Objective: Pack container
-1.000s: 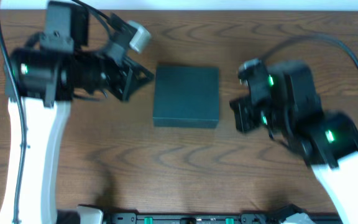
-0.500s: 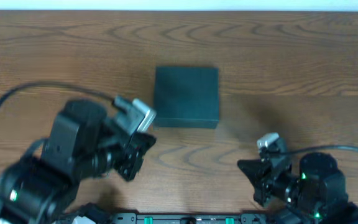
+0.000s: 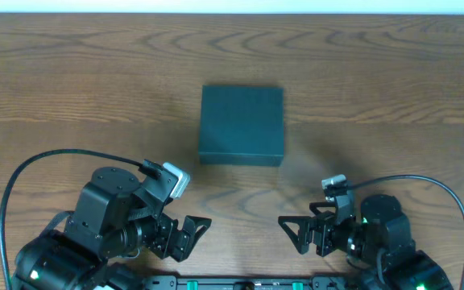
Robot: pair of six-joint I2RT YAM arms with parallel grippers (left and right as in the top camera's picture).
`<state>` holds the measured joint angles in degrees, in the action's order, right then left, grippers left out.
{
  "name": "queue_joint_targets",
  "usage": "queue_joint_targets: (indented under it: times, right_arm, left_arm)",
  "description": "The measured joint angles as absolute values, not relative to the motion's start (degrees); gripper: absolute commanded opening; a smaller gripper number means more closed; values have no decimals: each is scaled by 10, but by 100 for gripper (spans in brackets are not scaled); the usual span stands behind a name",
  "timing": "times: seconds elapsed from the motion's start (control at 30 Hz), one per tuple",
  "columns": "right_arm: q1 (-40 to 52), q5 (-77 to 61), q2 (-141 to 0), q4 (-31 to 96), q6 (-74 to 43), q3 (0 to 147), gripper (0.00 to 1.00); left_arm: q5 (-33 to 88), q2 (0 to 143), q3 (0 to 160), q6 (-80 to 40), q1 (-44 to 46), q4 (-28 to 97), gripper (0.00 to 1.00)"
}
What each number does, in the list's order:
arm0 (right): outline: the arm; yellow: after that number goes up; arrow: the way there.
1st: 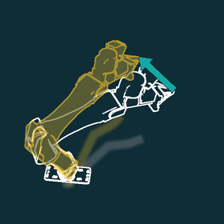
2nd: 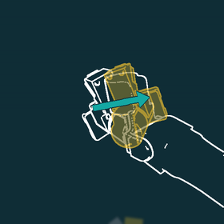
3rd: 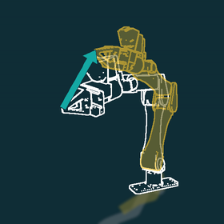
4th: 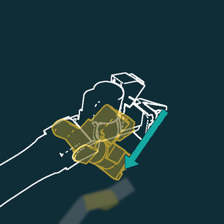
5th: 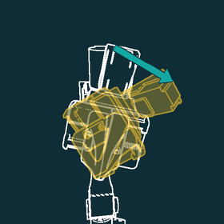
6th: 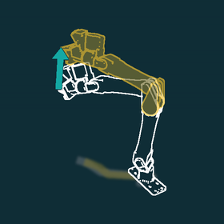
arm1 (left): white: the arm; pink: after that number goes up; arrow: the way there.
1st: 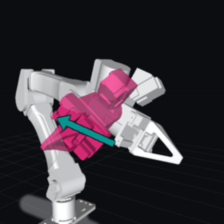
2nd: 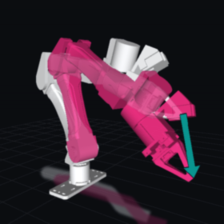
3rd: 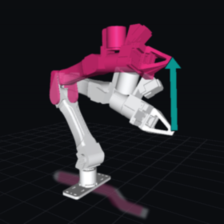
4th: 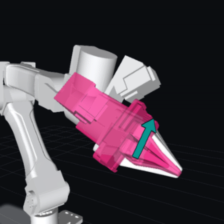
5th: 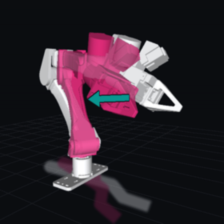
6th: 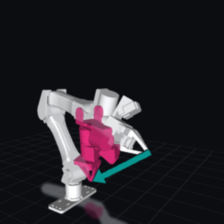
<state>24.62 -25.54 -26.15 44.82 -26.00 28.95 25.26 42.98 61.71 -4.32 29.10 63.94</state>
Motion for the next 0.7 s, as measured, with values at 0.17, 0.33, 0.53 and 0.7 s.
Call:
queue_joint_targets:
  times: [0.17, 0.33, 0.53, 0.7]
  right_arm:
    - [246, -255, -261, 474, -276, 287, 99]
    - [246, -255, -261, 475, -281, 287, 99]
    - [246, -255, -261, 475, -281, 286, 99]
    - [246, -255, -261, 475, -281, 286, 99]
  left_arm:
    - [253, 430, 617, -43, 291, 641, 95]
    - [217, 420, 616, -41, 293, 660, 95]
    - [105, 314, 572, -32, 230, 606, 95]
    - [49, 181, 439, -10, 148, 505, 95]
